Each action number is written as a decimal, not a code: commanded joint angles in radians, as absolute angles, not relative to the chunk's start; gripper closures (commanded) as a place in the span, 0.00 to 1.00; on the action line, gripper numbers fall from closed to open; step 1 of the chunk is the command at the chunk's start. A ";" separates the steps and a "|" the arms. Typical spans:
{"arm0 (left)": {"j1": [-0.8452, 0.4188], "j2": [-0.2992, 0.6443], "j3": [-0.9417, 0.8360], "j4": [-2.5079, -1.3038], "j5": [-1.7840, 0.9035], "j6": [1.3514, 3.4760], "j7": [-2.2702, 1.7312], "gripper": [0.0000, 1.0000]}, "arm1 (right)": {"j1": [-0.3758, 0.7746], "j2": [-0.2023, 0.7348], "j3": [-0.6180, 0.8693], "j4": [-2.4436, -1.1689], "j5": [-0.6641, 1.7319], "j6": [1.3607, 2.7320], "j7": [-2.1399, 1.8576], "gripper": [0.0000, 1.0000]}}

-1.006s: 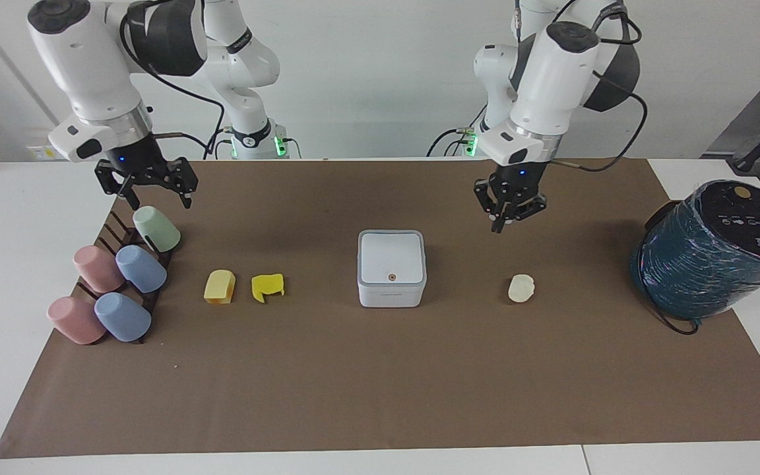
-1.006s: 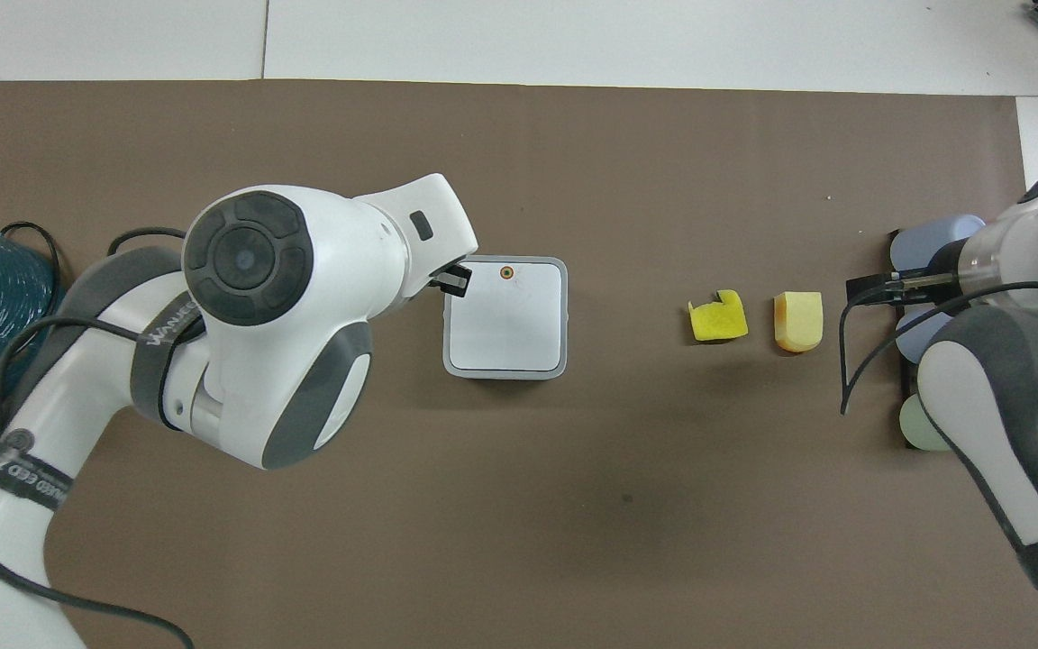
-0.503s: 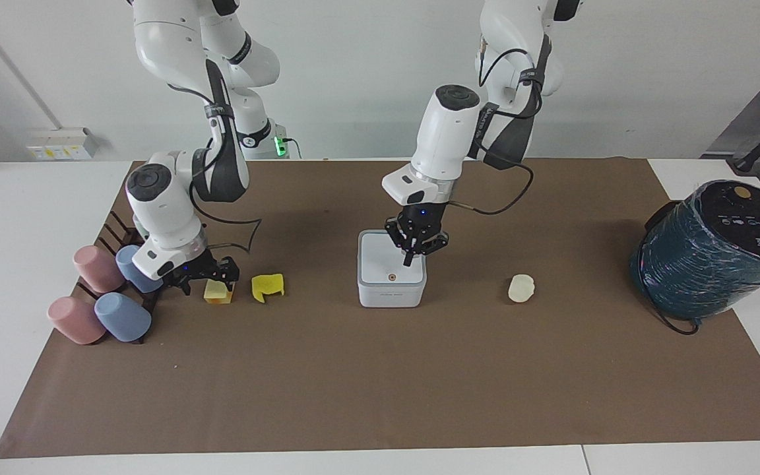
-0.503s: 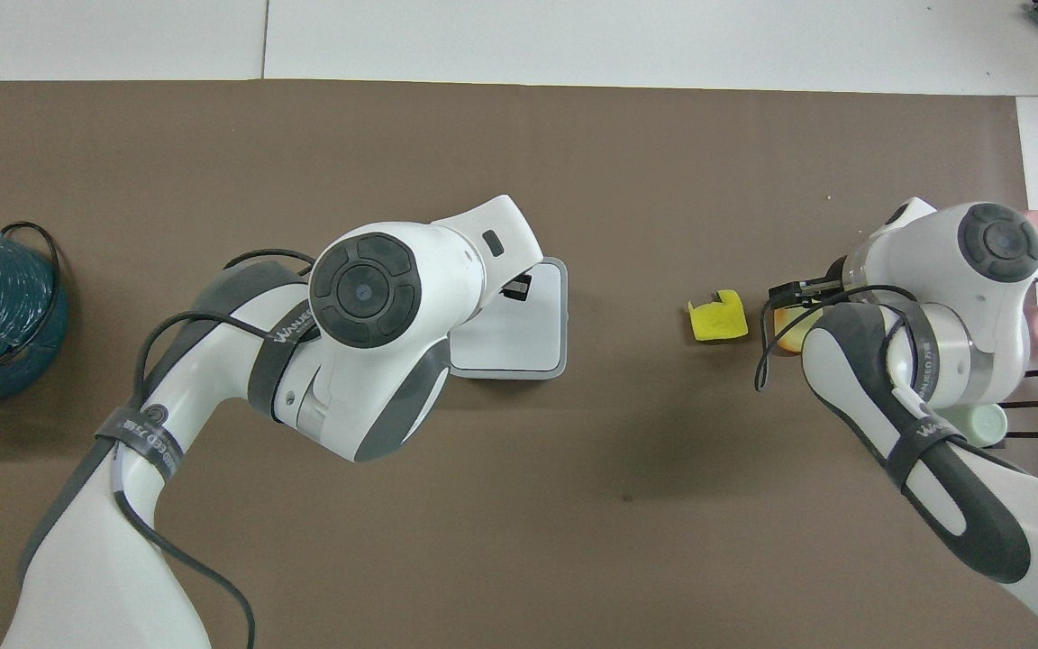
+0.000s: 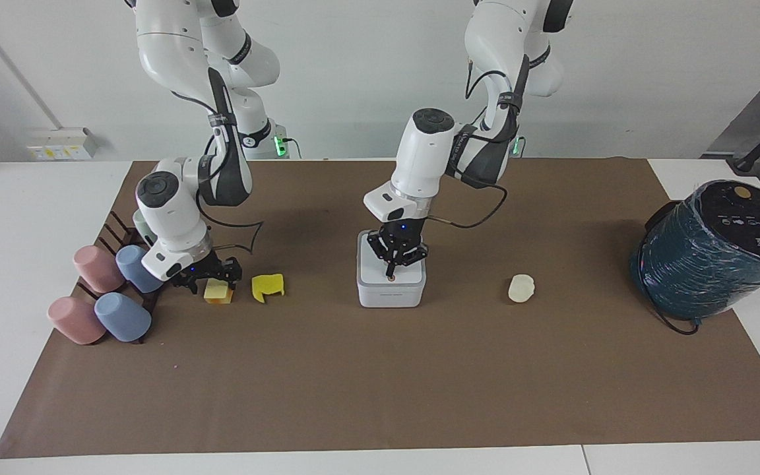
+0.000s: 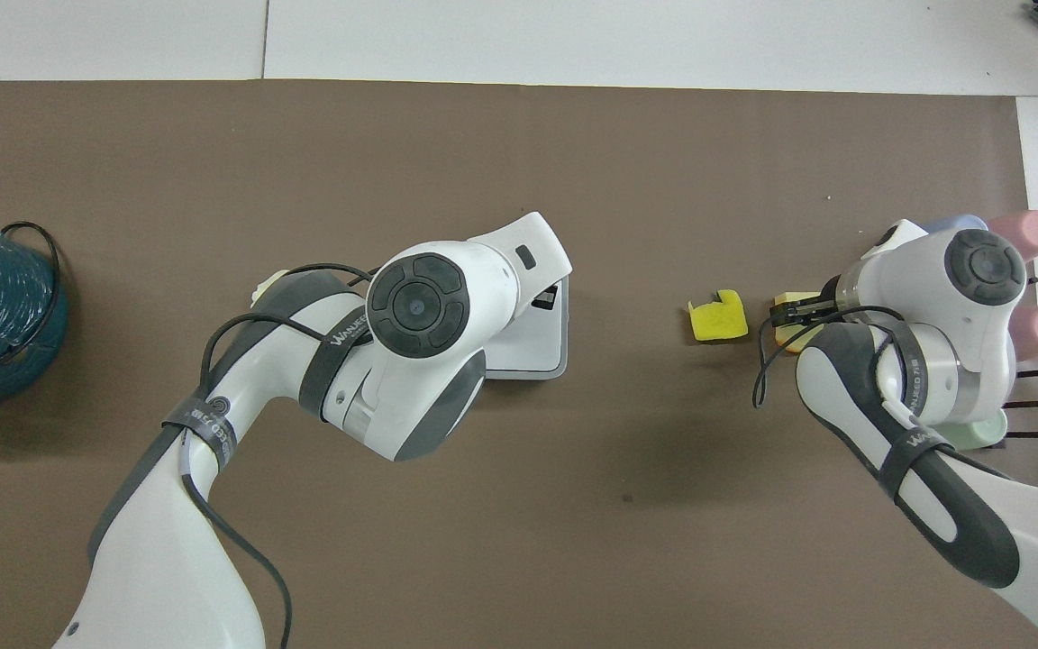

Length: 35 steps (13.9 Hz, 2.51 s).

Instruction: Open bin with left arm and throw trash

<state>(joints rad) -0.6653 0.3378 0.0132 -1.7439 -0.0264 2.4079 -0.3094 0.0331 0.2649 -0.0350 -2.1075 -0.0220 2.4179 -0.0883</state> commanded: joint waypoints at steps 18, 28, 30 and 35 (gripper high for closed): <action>-0.482 0.057 0.038 -1.926 -0.009 2.074 -0.238 0.46 | 0.133 0.207 0.310 -1.790 0.308 2.241 0.747 1.00; -0.305 0.135 0.038 -2.105 0.002 2.450 -0.089 0.00 | 0.232 0.284 0.308 -1.809 0.305 2.395 0.841 0.00; -0.299 0.173 0.038 -2.114 0.002 2.503 -0.089 0.00 | 0.219 0.273 0.307 -1.806 0.301 2.388 0.838 0.00; -0.272 0.253 0.040 -2.121 0.053 2.600 -0.086 0.00 | 0.221 0.258 0.307 -1.805 0.293 2.393 0.841 0.00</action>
<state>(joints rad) -0.2942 0.2229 0.0461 -2.1073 0.0126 2.5343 -0.0943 0.2164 0.2692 0.3003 -1.7972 0.2894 2.3787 0.8386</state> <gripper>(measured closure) 0.000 0.000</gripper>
